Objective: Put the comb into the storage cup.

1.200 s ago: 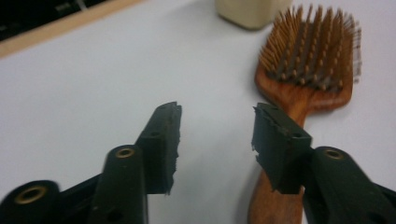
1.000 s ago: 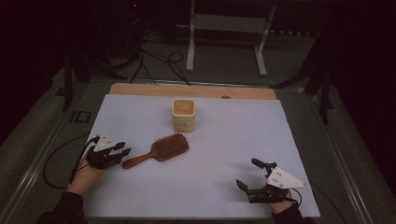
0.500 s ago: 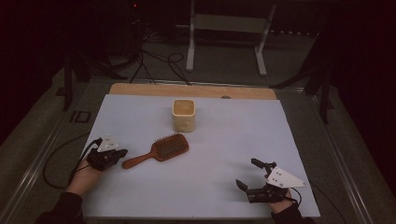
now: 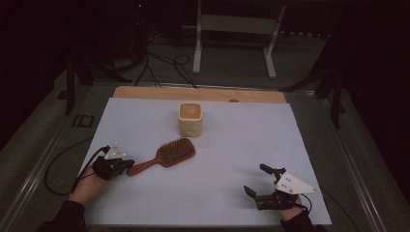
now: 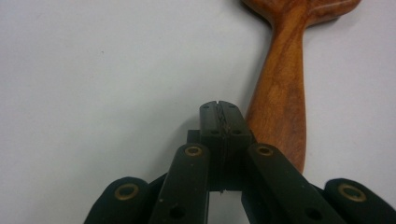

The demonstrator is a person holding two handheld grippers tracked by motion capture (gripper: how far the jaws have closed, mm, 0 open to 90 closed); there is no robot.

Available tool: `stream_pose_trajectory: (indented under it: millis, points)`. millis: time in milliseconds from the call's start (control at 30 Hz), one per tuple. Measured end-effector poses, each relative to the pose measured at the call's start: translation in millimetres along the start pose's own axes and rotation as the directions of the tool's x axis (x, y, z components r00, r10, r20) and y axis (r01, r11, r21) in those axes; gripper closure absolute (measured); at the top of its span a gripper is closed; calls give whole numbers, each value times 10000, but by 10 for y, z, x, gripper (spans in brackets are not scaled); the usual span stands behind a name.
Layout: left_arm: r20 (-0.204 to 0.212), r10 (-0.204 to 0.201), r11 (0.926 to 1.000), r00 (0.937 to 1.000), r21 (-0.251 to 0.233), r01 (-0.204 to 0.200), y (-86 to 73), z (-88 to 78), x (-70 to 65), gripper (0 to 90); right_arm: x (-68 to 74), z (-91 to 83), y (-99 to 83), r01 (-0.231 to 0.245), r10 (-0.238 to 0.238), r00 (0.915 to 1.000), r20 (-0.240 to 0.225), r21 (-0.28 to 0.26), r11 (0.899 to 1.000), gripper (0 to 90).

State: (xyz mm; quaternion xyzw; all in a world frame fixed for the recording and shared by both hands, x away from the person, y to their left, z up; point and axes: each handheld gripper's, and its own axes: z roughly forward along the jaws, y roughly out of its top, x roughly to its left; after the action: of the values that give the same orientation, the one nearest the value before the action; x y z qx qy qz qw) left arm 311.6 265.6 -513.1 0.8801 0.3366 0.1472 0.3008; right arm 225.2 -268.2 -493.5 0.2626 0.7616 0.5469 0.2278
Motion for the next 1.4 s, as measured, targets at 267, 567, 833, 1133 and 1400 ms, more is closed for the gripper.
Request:
stream_pose_trajectory:
  millis: [267,567,833,1133,1400]
  points:
    - [190,53,10000,9998,64,-54,-30,-26,-70,900,-7,0,0,-57,57,10000,-11,-17,10000,89]
    - [413,162,9998,9990,86,-165,-60,-72,-158,900,-3,0,1,6,-6,10000,-12,-10,10000,89]
    - [633,352,9991,9974,195,-365,-71,-99,-246,900,-2,4,1,-32,32,10000,-18,10,10000,89]
    - [947,797,9961,9923,292,-828,-35,-99,-423,900,-1,4,2,-33,33,10000,-10,18,10000,89]
    - [1077,852,9955,9905,325,-891,-13,-95,-494,900,5,-4,6,-15,15,10000,-6,5,10000,89]
